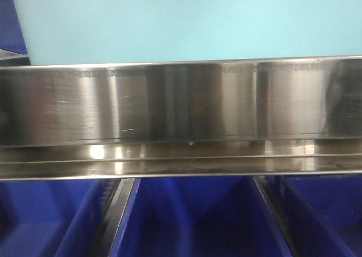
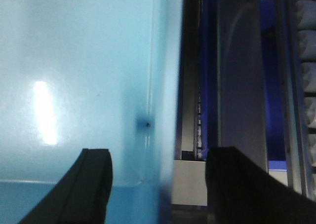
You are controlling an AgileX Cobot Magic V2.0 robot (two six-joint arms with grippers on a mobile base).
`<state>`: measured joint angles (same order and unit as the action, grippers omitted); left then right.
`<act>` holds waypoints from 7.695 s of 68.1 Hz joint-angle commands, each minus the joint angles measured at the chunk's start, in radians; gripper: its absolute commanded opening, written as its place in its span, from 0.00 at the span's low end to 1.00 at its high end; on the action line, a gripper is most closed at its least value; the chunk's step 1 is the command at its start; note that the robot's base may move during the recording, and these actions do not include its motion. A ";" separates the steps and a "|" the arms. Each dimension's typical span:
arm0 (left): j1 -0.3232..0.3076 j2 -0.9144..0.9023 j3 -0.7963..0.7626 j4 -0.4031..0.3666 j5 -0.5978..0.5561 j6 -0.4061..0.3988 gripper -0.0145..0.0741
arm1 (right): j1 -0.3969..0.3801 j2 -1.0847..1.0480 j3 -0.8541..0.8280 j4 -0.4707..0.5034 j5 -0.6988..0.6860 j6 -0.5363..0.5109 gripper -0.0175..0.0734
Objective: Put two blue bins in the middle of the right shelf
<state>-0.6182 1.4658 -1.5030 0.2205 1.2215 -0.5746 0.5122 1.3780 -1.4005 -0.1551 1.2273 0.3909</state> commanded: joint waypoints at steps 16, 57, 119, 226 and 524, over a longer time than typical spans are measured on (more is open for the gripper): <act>-0.005 -0.001 0.044 -0.017 0.000 0.000 0.53 | -0.005 -0.004 0.006 -0.013 -0.006 -0.007 0.53; -0.005 -0.001 0.044 -0.100 0.000 0.024 0.52 | -0.005 -0.006 0.006 -0.017 -0.006 -0.007 0.53; -0.005 0.015 0.014 -0.111 0.000 0.024 0.48 | -0.005 -0.006 0.006 -0.014 -0.006 -0.007 0.53; -0.115 -0.007 -0.176 0.162 0.000 0.049 0.04 | -0.003 -0.090 -0.140 -0.132 -0.008 0.037 0.01; -0.113 -0.015 -0.337 0.314 -0.070 -0.061 0.04 | 0.001 -0.090 -0.235 -0.163 -0.324 -0.016 0.01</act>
<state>-0.7322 1.4747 -1.8212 0.4902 1.1947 -0.6302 0.5140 1.3087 -1.6130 -0.2763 1.0002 0.3916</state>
